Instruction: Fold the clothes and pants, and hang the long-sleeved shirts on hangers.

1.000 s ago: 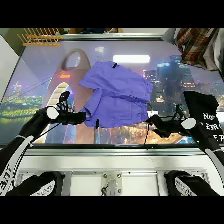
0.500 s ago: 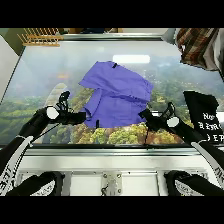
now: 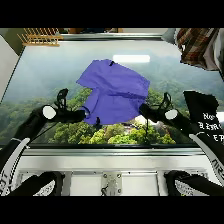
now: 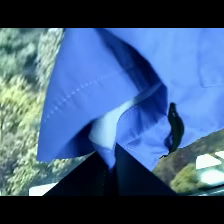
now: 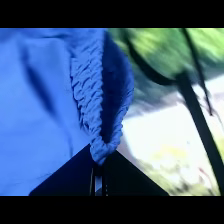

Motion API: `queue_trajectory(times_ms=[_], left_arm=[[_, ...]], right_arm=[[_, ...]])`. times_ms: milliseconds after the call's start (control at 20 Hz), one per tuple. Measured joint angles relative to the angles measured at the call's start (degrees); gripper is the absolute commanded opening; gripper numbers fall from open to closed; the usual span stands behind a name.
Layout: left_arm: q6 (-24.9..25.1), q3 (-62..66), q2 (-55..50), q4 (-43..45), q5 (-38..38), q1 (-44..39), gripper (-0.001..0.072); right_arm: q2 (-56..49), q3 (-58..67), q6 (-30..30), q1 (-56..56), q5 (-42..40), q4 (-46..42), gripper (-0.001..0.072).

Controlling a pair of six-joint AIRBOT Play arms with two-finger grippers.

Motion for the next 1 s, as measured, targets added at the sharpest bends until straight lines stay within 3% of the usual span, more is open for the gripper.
queue_trajectory(times_ms=[200,400,750,1000], left_arm=[[-0.66,12.26,10.71,-0.28,-4.09,1.42,0.0009],[-2.16,28.09,22.23,-0.59,-3.54,0.76,0.0008],[-3.48,42.75,33.57,-0.61,1.88,-3.74,0.0008],[-4.04,44.94,26.97,1.07,-0.70,-4.48,0.0008]], right_arm=[[8.52,15.43,-8.87,-3.58,10.21,0.00,0.0014],[17.90,32.52,-10.32,-5.18,20.33,0.37,0.0015],[31.32,43.23,-0.07,-5.66,29.31,0.37,0.0014],[30.03,41.62,15.56,-5.68,43.45,-6.73,0.0015]])
